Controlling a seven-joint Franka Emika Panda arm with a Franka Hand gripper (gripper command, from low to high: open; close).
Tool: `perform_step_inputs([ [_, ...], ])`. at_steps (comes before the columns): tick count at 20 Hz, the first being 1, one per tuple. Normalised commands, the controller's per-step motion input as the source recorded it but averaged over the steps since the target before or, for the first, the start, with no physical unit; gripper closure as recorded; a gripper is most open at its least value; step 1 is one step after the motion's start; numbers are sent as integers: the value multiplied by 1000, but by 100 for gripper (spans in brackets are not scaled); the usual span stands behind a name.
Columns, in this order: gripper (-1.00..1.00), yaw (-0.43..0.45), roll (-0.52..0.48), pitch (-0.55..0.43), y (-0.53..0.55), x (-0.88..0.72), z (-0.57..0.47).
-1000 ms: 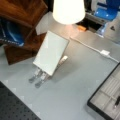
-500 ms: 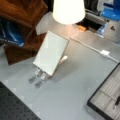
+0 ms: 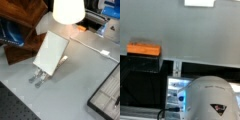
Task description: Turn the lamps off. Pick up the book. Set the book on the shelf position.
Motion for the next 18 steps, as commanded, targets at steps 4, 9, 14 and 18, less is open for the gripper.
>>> perform_step_inputs([
  [4,-100,-97,-18,-40,87,-254,-200],
  [9,-100,-105,-59,-45,117,-122,-192],
  [14,100,-97,-54,-46,146,3,-120],
  [18,100,-99,-58,-56,170,41,-87],
])
